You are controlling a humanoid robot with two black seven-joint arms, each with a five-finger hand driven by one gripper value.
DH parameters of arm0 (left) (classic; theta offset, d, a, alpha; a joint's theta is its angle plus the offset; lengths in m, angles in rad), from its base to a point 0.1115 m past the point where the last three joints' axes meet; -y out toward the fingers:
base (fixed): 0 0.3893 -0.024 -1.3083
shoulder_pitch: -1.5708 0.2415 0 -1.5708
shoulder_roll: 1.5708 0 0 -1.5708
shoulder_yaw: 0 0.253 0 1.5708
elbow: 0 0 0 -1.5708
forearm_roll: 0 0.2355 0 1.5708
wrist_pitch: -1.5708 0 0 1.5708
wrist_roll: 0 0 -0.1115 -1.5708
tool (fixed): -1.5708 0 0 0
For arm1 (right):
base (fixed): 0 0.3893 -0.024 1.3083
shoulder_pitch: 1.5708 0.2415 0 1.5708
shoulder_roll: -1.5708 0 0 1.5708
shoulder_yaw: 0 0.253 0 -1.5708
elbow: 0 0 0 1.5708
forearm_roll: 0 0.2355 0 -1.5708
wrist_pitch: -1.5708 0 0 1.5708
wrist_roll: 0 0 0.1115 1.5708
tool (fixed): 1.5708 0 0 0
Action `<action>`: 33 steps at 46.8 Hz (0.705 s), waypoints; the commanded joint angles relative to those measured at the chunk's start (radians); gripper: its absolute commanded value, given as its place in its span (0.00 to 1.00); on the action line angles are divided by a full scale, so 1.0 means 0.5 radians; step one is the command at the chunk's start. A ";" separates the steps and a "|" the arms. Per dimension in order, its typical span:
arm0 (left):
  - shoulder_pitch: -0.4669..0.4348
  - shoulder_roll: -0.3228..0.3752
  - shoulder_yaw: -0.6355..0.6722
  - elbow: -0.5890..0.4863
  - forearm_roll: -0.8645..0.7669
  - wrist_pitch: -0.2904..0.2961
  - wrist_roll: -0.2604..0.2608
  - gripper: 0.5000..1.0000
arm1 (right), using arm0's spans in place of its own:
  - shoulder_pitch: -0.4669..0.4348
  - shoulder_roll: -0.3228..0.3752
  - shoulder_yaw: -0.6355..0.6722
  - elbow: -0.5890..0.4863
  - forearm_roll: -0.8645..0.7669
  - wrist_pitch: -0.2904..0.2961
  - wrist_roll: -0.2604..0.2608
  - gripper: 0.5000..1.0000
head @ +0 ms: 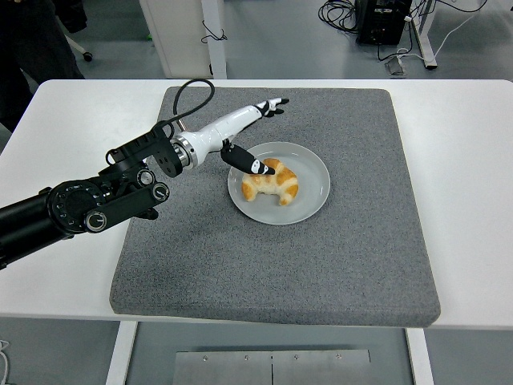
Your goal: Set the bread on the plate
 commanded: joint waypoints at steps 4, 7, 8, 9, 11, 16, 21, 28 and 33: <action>0.034 0.041 -0.240 0.000 -0.194 -0.164 0.003 0.94 | 0.000 0.000 0.000 -0.003 0.000 0.002 0.000 1.00; 0.071 0.056 -0.320 0.000 -0.295 -0.167 0.006 0.94 | 0.000 0.000 0.000 0.000 0.000 0.002 0.000 1.00; 0.080 0.060 -0.341 0.000 -0.329 -0.164 0.006 0.94 | 0.000 0.000 0.000 -0.003 0.000 0.002 0.000 1.00; 0.086 0.063 -0.363 0.003 -0.363 -0.164 0.006 0.94 | 0.000 0.000 0.000 -0.003 0.000 -0.001 0.000 1.00; 0.089 0.069 -0.387 0.004 -0.430 -0.164 0.012 0.94 | 0.000 0.000 0.000 0.000 0.000 0.002 0.000 1.00; 0.092 0.099 -0.403 0.007 -0.590 -0.152 0.013 0.94 | 0.000 0.000 0.000 -0.003 0.000 0.002 0.000 1.00; 0.104 0.133 -0.406 0.010 -0.752 -0.106 -0.006 0.94 | 0.000 0.000 0.000 0.000 0.000 -0.001 0.000 1.00; 0.221 0.121 -0.470 0.028 -0.998 -0.060 -0.015 0.94 | 0.000 0.000 0.000 0.000 0.000 -0.001 0.000 1.00; 0.319 0.118 -0.584 0.037 -1.133 -0.051 -0.043 0.94 | 0.000 0.000 0.000 0.000 0.000 -0.001 0.000 1.00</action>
